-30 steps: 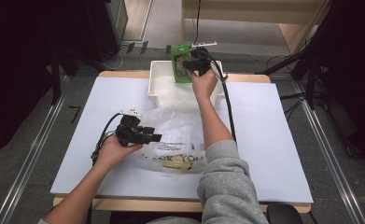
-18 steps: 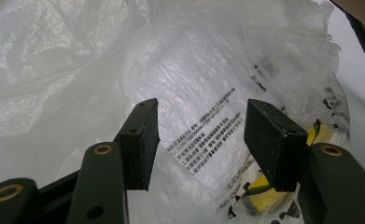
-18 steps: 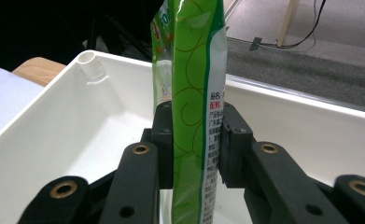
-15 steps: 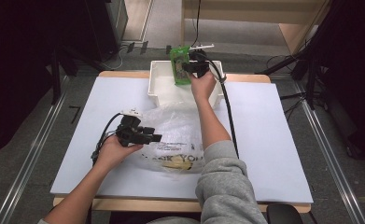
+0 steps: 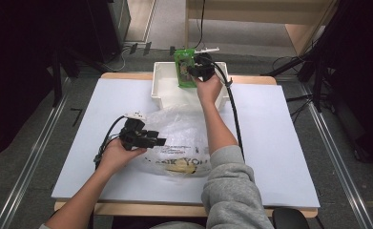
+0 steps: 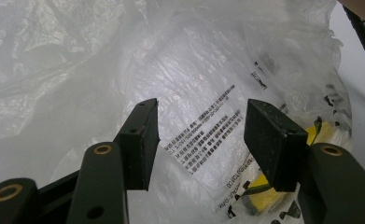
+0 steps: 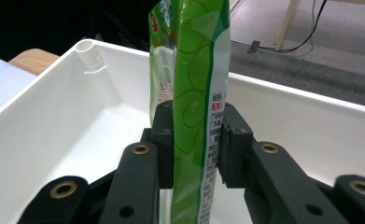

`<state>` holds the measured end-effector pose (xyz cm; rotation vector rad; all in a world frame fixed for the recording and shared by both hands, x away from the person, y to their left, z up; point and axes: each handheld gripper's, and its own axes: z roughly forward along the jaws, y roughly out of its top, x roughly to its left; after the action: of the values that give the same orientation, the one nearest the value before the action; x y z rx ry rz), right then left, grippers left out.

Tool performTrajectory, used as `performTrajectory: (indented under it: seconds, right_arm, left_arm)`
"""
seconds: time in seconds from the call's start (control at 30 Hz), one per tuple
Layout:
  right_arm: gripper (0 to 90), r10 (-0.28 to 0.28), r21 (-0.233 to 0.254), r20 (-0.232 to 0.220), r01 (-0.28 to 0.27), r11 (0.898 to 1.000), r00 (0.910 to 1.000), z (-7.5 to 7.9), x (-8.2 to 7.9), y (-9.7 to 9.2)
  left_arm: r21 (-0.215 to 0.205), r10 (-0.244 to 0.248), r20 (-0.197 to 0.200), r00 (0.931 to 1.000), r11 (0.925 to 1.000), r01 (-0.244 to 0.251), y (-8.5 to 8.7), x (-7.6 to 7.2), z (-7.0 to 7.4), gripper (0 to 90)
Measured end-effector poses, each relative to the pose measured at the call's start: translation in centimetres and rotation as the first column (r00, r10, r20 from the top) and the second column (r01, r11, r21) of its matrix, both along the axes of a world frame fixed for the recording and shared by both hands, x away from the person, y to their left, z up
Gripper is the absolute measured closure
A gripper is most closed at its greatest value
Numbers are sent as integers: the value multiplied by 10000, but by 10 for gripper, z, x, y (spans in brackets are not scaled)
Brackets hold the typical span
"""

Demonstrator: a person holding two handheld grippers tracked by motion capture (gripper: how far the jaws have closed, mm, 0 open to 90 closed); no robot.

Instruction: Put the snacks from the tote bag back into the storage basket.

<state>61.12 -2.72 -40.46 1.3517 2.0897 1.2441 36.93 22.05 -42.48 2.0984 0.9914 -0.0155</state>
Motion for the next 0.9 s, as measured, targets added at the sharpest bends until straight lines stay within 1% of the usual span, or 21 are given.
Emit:
performTrajectory:
  seconds: [0.1, 0.17, 0.33, 0.4, 0.43, 0.53, 0.63, 0.9]
  right_arm:
    - [732, 3, 20, -133, -3, 10000, 9999, -1, 0, -3]
    - [732, 9, 43, -138, -8, 10000, 9999, -2, -1, -4]
    - [731, 69, 48, -237, -67, 10000, 9997, -3, -2, -7]
    - [731, 69, 18, -252, -68, 10000, 9997, -3, -3, -8]
    - [732, 51, 41, -321, -50, 10000, 9995, -4, -3, -8]
    - [733, 94, 51, -337, -92, 9999, 9994, -4, -5, -10]
    - [731, 191, -37, -487, -193, 9998, 9986, -9, -7, -10]
    - [729, 97, -47, -605, -100, 9999, 9981, -13, -5, -10]
  left_arm:
    - [-2, 26, 21, 10000, 10000, -26, -1, 0, 0, 459]
    - [-18, 29, 19, 10000, 10000, -29, -1, 0, 0, 459]
    - [94, -12, -1, 10000, 10000, 12, -1, 0, 0, 459]
    - [41, 5, 5, 10000, 10000, -5, -1, 0, 0, 459]
    - [48, 13, -4, 10000, 10000, -13, -1, 0, 0, 459]
    - [84, 20, -21, 10000, 10000, -20, -1, 0, -1, 459]
    - [68, -21, 16, 10000, 10000, 20, -3, 0, -1, 459]
    - [72, -9, -25, 10000, 10000, 9, -2, 0, -1, 459]
